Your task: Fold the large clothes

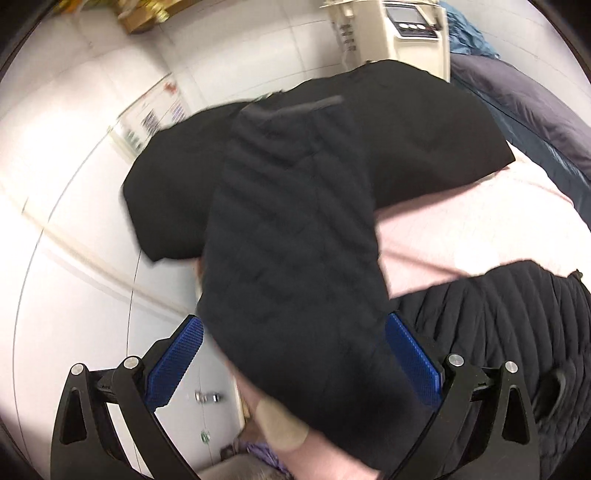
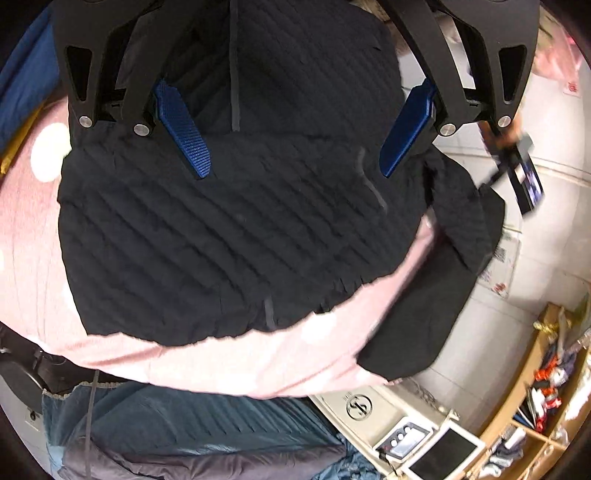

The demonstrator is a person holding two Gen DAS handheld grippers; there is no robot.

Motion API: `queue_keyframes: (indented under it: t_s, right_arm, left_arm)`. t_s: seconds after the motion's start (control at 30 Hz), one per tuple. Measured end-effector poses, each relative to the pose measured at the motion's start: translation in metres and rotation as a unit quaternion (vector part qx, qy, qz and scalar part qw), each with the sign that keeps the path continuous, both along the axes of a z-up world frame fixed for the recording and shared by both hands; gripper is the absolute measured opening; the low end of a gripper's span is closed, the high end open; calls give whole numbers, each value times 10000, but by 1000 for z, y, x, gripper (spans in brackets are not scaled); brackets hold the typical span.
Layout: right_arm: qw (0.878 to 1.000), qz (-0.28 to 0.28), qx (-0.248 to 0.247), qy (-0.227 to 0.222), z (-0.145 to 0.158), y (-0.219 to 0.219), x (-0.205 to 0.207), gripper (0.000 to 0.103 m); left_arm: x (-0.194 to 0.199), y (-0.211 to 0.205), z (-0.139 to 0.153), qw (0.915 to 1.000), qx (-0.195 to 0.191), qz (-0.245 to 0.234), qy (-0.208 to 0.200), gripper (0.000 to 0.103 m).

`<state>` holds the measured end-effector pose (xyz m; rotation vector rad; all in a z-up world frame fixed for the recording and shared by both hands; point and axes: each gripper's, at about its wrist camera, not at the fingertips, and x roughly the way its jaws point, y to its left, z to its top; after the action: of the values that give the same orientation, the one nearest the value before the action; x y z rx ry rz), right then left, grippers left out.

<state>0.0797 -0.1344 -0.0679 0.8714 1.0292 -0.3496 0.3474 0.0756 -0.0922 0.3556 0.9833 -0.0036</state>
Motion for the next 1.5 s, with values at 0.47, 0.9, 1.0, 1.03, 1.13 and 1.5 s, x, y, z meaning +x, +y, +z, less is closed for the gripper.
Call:
queue_keyframes:
  t_s: [0.47, 0.9, 1.0, 1.03, 1.13, 1.5]
  right_arm:
    - [9977, -18, -434, 522, -5, 12, -16, 92]
    - [9968, 171, -534, 577, -11, 13, -14, 92]
    - [9967, 278, -586, 493, -8, 15, -14, 92]
    - [9967, 291, -594, 466, -6, 15, -15, 92]
    - [9972, 306, -591, 352, -1, 16, -20, 92]
    - [9982, 67, -560, 197, 5, 9, -58, 92]
  left_arm:
    - [104, -56, -45, 9929, 1153, 249, -130, 86]
    - [92, -44, -32, 9968, 785, -21, 149, 15]
    - [70, -54, -9, 9986, 474, -244, 42, 13]
    - [61, -60, 1, 9986, 380, -354, -28, 13]
    - [32, -78, 27, 9979, 103, -626, -160, 12]
    - [-117, -183, 85, 9676, -1028, -2305, -115, 12]
